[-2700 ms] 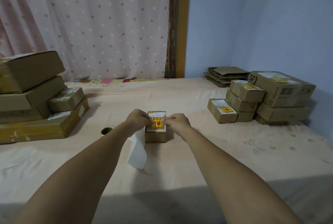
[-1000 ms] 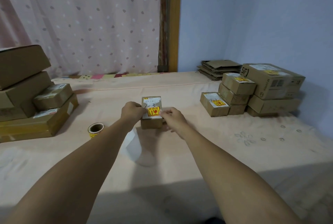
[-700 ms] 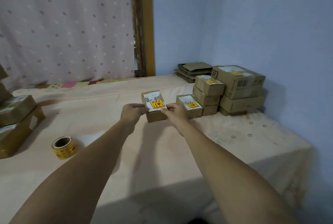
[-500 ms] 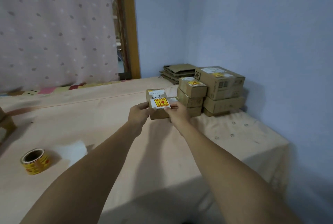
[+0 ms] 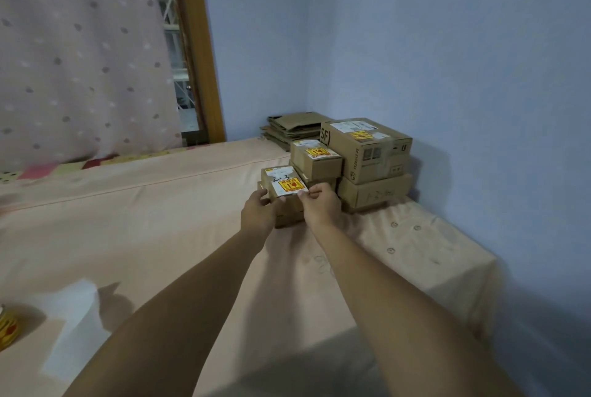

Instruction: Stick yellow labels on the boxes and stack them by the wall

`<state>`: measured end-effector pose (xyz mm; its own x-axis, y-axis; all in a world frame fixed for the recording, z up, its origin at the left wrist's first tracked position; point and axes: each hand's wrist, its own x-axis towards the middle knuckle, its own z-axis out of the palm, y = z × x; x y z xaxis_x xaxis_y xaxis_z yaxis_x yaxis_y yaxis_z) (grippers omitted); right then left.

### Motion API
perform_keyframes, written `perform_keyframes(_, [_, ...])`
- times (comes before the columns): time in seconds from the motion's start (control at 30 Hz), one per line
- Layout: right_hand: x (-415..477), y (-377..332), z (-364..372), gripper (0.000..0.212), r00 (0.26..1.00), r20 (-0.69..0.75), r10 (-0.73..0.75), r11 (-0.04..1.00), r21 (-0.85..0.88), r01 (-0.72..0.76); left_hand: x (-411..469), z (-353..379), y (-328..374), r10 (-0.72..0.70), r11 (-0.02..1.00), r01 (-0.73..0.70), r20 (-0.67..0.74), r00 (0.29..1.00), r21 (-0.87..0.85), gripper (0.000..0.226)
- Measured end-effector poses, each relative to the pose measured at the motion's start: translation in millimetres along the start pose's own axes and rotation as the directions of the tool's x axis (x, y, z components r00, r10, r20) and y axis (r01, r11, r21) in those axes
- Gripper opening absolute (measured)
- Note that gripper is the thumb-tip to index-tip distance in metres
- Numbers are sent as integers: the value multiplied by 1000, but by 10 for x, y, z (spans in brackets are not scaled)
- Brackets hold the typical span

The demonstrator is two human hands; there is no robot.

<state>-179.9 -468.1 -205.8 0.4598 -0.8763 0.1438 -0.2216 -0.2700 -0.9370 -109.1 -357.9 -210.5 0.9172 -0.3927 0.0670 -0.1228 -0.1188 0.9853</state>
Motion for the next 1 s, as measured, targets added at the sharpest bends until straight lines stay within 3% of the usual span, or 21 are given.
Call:
perform_keyframes(0.27, [6,-6,146,26,998,64,-28,1000,-11,29,43,121,-32,21,994,-12,-82,996,109,50])
perform_keyframes(0.73, [-54,71,116,27,991,134,-19,996,-83,31,90,106,-59,12,991,-4,-58,998,132,50])
perform_keyframes(0.87, [-156,56,176,18,972,235,9,973,-228,46,80,-57,-64,36,958,-31,-11,999,286,45])
perform_keyframes(1.0, [-328,-34,269,28,914,403,58,889,-437,136,54,-403,-62,31,835,-54,51,998,547,45])
